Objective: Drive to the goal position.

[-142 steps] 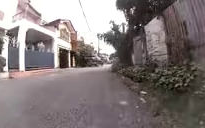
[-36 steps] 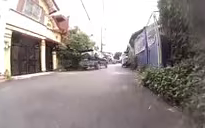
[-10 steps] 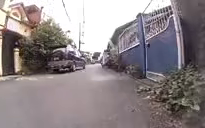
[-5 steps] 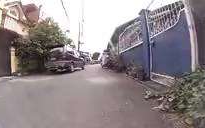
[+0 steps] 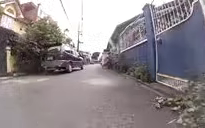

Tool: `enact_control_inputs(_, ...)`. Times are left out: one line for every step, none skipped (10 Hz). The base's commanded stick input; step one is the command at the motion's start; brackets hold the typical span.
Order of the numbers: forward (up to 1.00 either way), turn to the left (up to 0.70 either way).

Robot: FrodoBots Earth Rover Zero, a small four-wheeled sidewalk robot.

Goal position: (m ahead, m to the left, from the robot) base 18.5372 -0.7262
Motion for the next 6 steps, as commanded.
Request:
enact_control_inputs(0.7,0.0)
enact_control_inputs(0.7,0.0)
enact_control_inputs(0.7,0.0)
enact_control_inputs(0.7,0.0)
enact_control_inputs(0.7,0.0)
enact_control_inputs(0.7,0.0)
